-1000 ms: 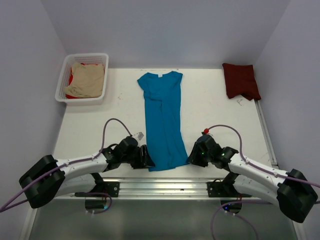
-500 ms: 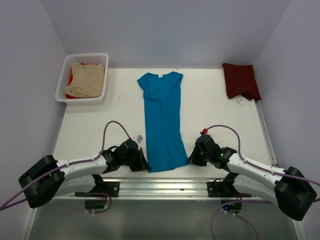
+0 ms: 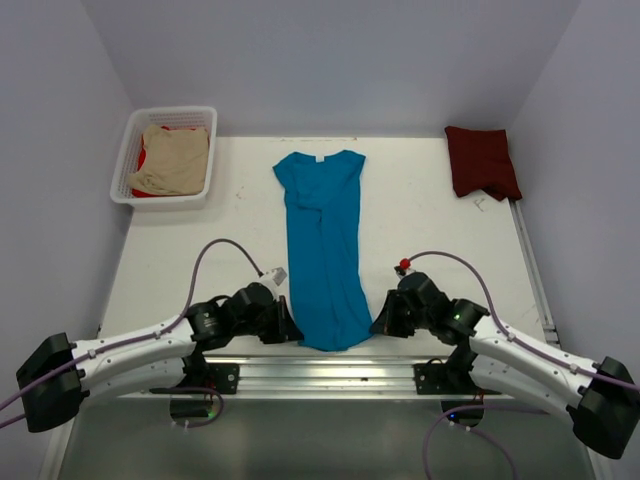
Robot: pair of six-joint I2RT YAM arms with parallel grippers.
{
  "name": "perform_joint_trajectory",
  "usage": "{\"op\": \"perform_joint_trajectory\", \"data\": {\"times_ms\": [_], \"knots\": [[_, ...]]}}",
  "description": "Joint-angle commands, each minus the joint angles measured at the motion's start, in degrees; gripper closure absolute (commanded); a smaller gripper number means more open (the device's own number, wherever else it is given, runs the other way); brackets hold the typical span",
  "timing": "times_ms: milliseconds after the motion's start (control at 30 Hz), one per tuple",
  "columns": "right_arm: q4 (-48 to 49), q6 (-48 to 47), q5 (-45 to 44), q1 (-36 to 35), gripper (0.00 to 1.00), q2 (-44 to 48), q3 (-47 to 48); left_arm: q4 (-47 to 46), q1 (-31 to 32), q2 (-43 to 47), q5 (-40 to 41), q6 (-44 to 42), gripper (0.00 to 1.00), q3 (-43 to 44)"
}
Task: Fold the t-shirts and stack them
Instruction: Fold the tshirt
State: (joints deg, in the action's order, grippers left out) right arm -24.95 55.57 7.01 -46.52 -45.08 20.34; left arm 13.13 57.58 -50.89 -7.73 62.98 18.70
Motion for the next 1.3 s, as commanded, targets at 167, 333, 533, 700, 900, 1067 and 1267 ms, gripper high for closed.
{"op": "perform_joint_trajectory", "data": {"times_ms": [167, 333, 533, 700, 900, 1067, 1267], "knots": [[4.64, -5.64, -2.51, -0.59, 1.00, -5.44, 6.99, 7.43, 0.34, 0.89, 19.22, -5.22, 1.00, 8.55], [6.49, -9.25, -10.58, -0.41, 1.00, -12.91, 13.22, 6.83, -0.80, -1.74, 33.01, -11.82, 1.00, 9.60], [9.39, -14.26, -15.97, 1.69, 1.00, -22.41, 19.91, -4.49, -8.87, -7.19, 32.26, -20.61, 1.00, 9.34], [13.08, -17.42, -17.38, 3.72, 1.00, -27.86, 23.77, -15.23, -11.44, -13.16, 33.56, -24.74, 1.00, 11.09], [15.46, -19.89, -17.11, 4.95, 1.00, -32.79, 28.08, -21.91, -13.11, -18.27, 34.62, -28.35, 1.00, 14.78], [15.20, -21.47, -18.25, 5.13, 1.00, -33.67, 30.02, -21.65, -13.81, -18.63, 36.37, -30.63, 1.00, 17.60], [14.67, -23.66, -18.87, 6.00, 1.00, -35.42, 33.62, -21.91, -16.97, -18.71, 36.21, -32.74, 1.00, 19.18]]}}
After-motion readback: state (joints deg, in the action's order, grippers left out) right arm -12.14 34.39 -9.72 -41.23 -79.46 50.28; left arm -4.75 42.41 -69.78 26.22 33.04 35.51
